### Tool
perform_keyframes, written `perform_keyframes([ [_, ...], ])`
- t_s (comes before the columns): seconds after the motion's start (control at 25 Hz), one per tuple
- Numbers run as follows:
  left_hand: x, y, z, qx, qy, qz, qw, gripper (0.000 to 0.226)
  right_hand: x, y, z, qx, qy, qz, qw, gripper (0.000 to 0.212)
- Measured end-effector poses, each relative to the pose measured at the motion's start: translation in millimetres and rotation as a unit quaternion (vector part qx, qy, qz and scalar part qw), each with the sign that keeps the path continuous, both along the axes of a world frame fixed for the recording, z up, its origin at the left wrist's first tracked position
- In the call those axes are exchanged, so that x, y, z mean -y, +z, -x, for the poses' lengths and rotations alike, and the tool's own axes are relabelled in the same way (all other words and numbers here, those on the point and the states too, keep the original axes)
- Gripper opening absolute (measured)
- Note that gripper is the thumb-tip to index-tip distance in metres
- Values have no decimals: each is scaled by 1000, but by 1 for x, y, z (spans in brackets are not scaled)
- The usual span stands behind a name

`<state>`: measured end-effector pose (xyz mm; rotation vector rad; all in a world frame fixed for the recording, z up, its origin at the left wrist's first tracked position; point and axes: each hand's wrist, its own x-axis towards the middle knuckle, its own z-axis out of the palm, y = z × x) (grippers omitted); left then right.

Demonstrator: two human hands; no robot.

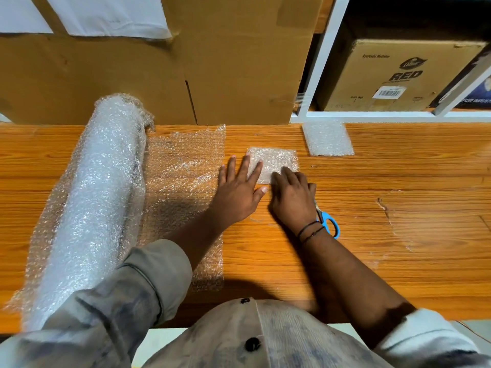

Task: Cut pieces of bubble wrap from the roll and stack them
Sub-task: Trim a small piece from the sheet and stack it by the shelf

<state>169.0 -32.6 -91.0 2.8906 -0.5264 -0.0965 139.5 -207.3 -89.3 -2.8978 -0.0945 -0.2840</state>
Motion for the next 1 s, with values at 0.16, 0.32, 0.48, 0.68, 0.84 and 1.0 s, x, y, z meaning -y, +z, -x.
perform_keyframes([
  [0.16,0,1,7,27,37,13,999,72,4,17,-16,23,-37,-25,999,39],
  [0.32,-1,3,6,35,36,14,999,64,9,36,-57,-82,-14,-14,996,54],
  [0.48,3,3,5,17,51,18,998,60,9,40,-81,-163,-43,26,985,53],
  [0.68,-4,0,4,55,46,-4,997,59,10,49,-88,-179,-72,-136,972,16],
  [0.84,0,0,2,53,53,52,996,58,18,54,-85,-150,-124,-360,912,18],
  [1.0,17,11,-8,56,104,223,968,66,25,55,-84,-127,-193,-503,833,38],
])
